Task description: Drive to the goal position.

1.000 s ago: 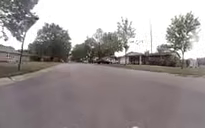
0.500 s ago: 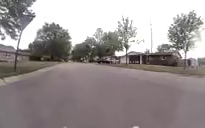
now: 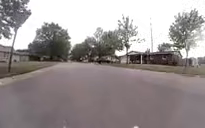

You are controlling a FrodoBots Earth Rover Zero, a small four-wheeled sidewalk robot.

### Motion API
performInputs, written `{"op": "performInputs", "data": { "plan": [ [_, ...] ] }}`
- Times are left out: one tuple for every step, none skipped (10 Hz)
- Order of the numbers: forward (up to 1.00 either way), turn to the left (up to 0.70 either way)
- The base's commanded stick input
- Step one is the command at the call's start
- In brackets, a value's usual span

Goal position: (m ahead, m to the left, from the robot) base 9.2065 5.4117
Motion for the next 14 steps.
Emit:
{"op": "performInputs", "data": {
  "plan": [
    [0.70,0.00],
    [0.70,0.00],
    [0.70,0.00],
    [0.69,0.00],
    [0.69,0.00],
    [0.70,0.00],
    [0.70,0.00],
    [0.70,0.00],
    [0.69,0.00],
    [0.69,0.00],
    [0.69,0.00],
    [0.70,0.00],
    [0.69,0.00],
    [0.68,0.00]
  ]
}}
